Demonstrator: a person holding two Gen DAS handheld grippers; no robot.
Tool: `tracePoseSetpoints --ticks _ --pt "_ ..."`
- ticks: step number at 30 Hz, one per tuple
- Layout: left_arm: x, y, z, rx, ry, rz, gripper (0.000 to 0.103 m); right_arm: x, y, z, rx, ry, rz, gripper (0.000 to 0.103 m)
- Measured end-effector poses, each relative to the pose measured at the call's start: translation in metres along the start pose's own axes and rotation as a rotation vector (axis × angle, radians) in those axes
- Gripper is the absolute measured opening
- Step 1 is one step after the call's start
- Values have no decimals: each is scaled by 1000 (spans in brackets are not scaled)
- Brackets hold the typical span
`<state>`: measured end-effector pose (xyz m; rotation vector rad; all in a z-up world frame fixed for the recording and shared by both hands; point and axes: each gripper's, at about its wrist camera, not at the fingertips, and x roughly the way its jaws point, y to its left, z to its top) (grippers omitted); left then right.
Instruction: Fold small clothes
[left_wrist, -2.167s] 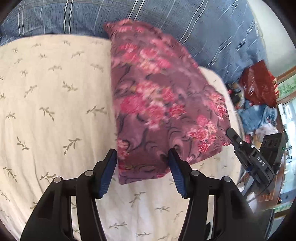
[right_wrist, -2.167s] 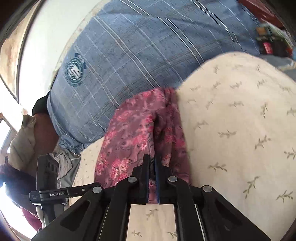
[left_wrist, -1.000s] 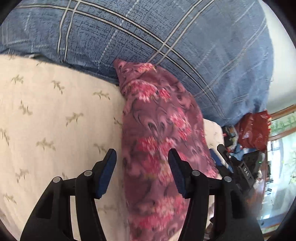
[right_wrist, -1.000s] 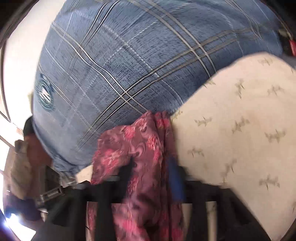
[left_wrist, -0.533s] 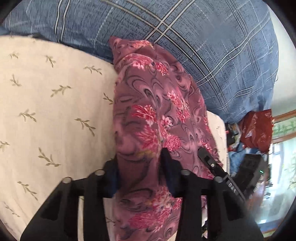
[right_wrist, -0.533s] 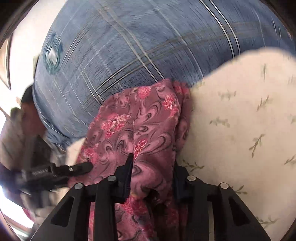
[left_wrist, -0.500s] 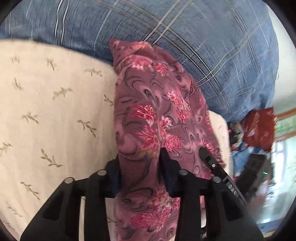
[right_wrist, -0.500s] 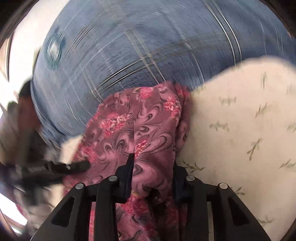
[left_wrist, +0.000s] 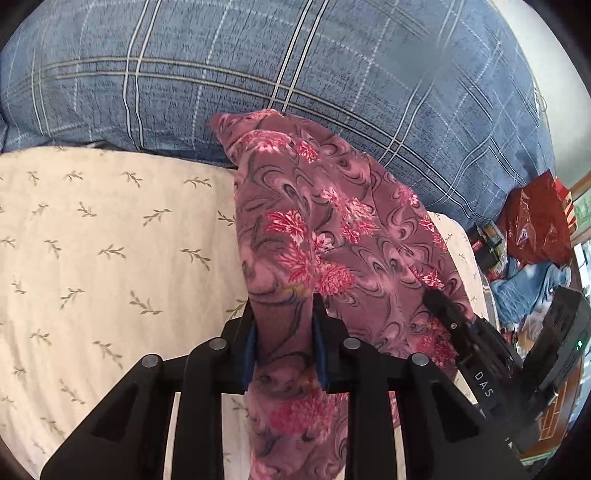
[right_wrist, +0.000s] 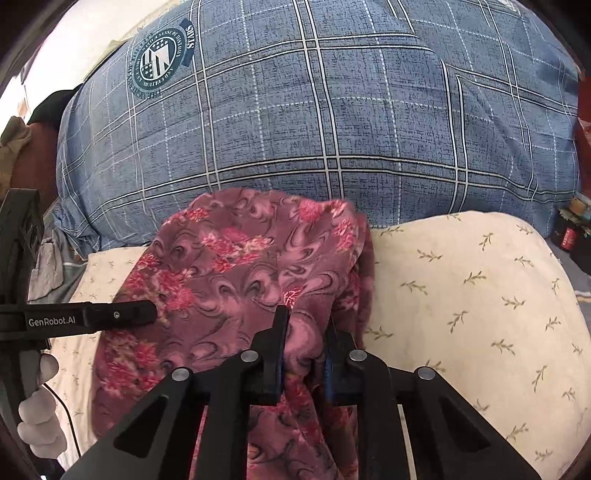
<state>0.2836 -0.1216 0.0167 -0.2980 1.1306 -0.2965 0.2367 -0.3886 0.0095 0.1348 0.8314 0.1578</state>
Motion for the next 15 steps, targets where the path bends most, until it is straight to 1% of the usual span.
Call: tracePoseSetpoints --ticks 2,3,5,6,7,8,9,10,12,13,14,15 --pt "-4 1 -2 11 -4 9 23 2 -4 -2 32 25 0 16" --pt "-5 2 -2 19 -2 19 23 2 -7 -2 60 35 14 20" --pt "1 4 1 19 19 19 23 3 -18 -3 133 44 19 21" --pt "4 9 2 6 41 7 23 5 -27 -4 181 49 37 26" --pt "5 14 3 -9 58 -8 23 8 -31 -4 222 57 58 35" --pt "8 20 6 -33 78 -42 23 10 -39 -4 262 57 73 39" --pt "10 23 8 -41 86 -59 23 13 -46 -4 291 52 80 50" --pt "10 23 9 -43 90 -67 24 16 -49 -3 304 53 86 56" --pt "13 23 11 -39 92 -87 32 28 -56 0 314 63 85 64" --pt "17 23 14 -35 97 -93 39 37 -59 2 323 76 105 67" --pt "22 21 15 -36 104 -98 44 48 -62 3 342 96 142 68" --pt "26 23 15 -42 115 -112 46 58 -65 3 367 115 196 68"
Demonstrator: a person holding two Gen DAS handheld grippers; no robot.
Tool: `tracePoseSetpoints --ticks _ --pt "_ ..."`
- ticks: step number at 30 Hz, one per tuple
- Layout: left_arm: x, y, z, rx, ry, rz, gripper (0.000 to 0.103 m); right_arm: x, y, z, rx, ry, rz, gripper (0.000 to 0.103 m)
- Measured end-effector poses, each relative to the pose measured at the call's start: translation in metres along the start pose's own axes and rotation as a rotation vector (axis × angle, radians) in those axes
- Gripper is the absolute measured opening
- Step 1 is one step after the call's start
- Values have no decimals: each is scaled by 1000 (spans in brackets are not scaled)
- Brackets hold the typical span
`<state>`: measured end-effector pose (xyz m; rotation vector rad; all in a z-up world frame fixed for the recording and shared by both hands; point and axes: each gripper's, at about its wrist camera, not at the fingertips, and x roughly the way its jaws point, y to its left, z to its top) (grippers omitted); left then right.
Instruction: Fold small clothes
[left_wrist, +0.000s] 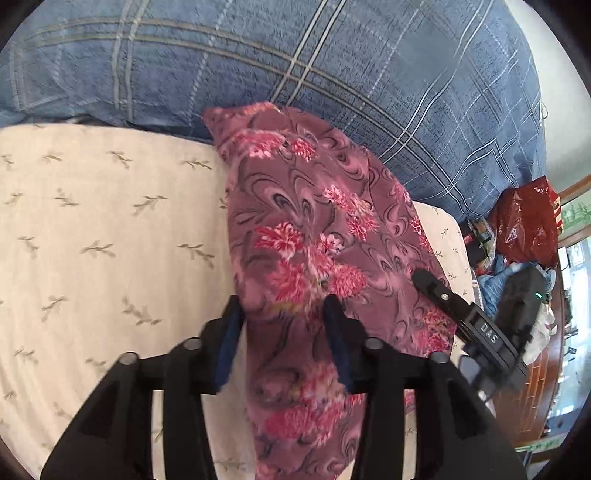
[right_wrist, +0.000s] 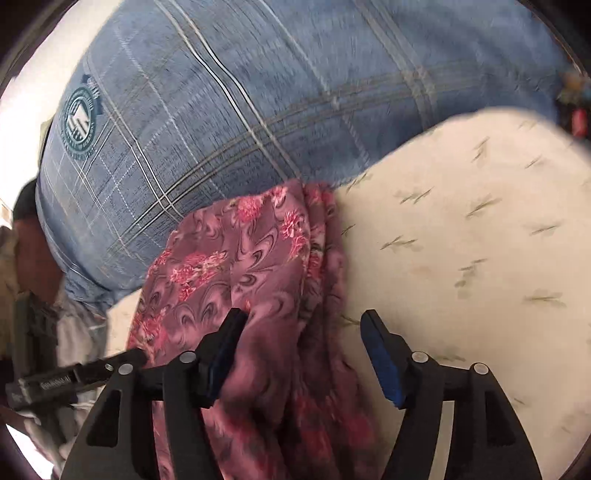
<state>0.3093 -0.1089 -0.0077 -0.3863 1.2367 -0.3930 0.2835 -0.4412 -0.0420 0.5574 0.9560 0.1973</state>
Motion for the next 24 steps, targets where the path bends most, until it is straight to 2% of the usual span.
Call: tracePoseSetpoints --ticks 3,5,6,8,9,11,18,24 --pt "17 6 4 -49 32 -50 48 13 -7 5 35 6 134 69" --pt "19 9 5 -71 30 -64 45 18 -5 7 23 29 171 57" --pt "17 8 5 -75 18 -62 41 20 0 6 -9 46 174 38" --pt "13 3 3 -61 -2 -41 30 17 13 4 -87 31 138 32" --pt "8 -4 0 -35 -23 -14 27 13 20 3 -116 17 124 29" --pt "0 -13 -4 -7 -52 19 23 5 28 2 -126 -11 118 28" --pt "-43 -26 -20 28 -136 51 23 -26 60 -13 -165 -93 116 27" --pt "-92 -19 -43 58 -197 71 23 -53 85 -36 -167 -111 155 27"
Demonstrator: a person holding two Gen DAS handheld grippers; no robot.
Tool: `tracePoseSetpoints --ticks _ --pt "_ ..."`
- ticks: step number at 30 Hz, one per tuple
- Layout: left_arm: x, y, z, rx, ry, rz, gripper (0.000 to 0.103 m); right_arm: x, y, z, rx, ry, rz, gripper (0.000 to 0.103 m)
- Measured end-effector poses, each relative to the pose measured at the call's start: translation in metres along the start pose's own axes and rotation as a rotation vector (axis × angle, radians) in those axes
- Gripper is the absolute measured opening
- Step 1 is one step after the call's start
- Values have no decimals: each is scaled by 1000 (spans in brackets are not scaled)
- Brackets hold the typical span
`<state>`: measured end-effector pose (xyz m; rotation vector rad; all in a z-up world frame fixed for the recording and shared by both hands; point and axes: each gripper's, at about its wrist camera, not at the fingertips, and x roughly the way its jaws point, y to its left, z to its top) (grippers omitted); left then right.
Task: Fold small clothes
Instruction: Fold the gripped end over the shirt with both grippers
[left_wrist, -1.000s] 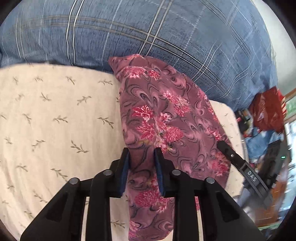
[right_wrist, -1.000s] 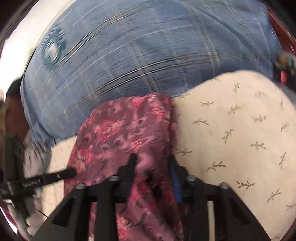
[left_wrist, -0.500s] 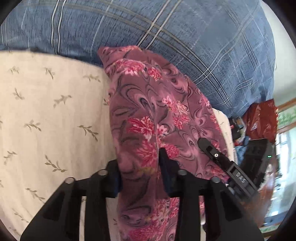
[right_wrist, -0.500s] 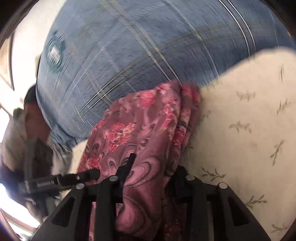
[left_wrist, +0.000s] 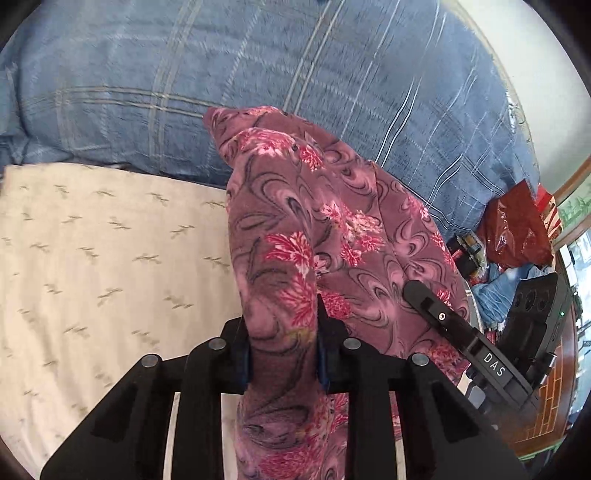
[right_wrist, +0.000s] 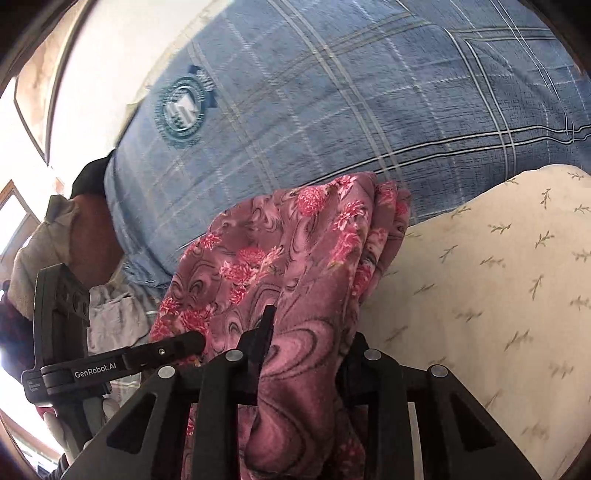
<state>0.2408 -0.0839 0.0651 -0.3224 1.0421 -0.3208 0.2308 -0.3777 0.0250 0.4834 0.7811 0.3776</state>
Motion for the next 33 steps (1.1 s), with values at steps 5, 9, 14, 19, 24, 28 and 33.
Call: tracePoseSetpoints --ticks 5,9,14,19,24,28,33 --pt "-33 23 -15 -5 -19 27 23 -2 36 -22 -13 31 35 28" --pt "-60 52 -36 -25 -17 44 23 4 66 -48 -3 75 98 28" --pt "-71 116 -77 -111 32 40 24 25 84 -95 31 126 170 29" --pt "-41 175 -107 -250 124 -1 39 65 71 -141 91 198 130 35" --pt "-55 192 -98 -250 82 -79 40 46 57 -121 143 167 123 41" --pt "-57 189 -77 -227 30 -82 41 35 48 -99 188 62 122 41" --pt "-28 178 -39 -194 46 -15 46 79 59 -82 118 134 100 33"
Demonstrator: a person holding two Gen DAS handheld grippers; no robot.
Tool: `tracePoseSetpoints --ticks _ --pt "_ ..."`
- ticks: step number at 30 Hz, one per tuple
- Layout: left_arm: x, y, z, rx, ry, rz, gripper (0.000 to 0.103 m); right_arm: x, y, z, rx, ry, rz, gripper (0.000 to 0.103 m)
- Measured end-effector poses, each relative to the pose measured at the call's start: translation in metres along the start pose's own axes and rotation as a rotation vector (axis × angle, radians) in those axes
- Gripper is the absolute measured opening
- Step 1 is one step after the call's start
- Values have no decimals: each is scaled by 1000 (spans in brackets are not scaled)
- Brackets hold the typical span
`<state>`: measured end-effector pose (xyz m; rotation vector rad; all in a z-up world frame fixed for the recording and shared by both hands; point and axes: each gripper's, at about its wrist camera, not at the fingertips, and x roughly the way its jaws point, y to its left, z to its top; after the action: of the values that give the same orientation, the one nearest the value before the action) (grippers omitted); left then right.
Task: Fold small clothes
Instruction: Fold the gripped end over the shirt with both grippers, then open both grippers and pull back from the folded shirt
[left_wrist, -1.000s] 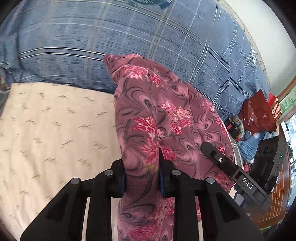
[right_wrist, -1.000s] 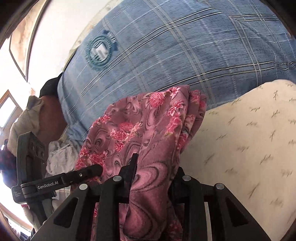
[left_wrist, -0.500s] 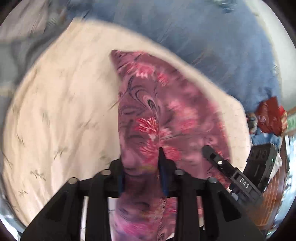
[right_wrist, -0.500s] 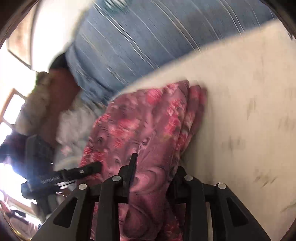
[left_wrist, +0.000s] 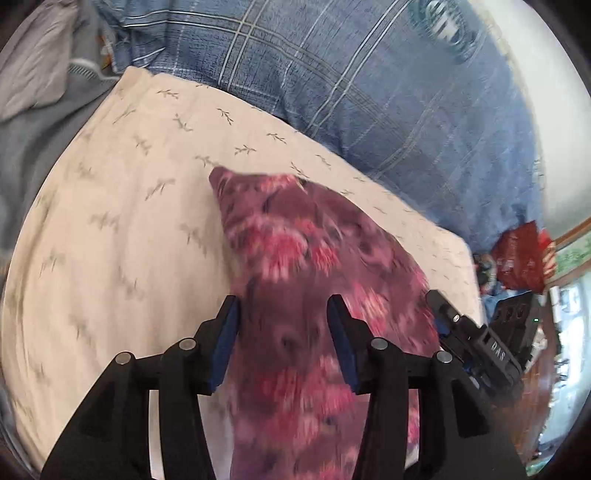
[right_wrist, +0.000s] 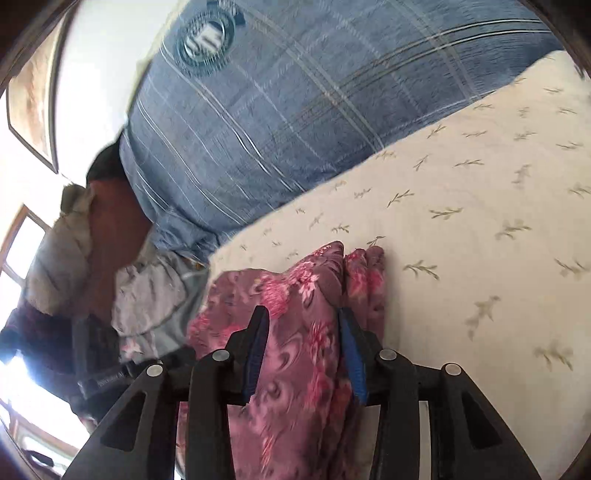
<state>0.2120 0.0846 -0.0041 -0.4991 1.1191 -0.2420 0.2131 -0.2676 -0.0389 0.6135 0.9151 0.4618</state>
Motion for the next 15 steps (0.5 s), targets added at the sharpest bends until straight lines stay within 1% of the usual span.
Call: tracePoseSetpoints --ticks 1,2,4,6,7,8,9,10,11,12,14,15 --pt "4 -4 7 9 2 8 46 10 3 5 -29 27 -15 10" --pt "6 -6 13 17 0 18 46 15 8 8 -65 41 -18 5" --pt "9 -10 22 43 -19 32 46 8 12 11 -94 3 6 4" --pt "16 -9 27 55 -20 53 46 -1 8 8 -98 -46 11 4" --pt "28 -7 30 52 -2 69 46 0 1 6 -82 -49 3 4" --pt "38 -5 32 43 23 76 49 7 -8 4 -65 -32 -17 4" --pt "49 -2 35 26 51 80 49 19 -22 0 -34 -3 -43 4" --pt "51 1 37 14 46 72 50 24 -31 -3 -5 3 -9 2" --pt "50 0 39 19 45 71 50 22 -39 -2 29 -10 38 2" --pt "47 -2 41 30 55 75 50 21 -39 0 44 -5 47 3" --pt "37 -3 40 45 49 78 49 16 -32 1 19 -3 19 5" --pt "23 -4 35 73 31 81 49 9 -27 0 1 -10 1 11"
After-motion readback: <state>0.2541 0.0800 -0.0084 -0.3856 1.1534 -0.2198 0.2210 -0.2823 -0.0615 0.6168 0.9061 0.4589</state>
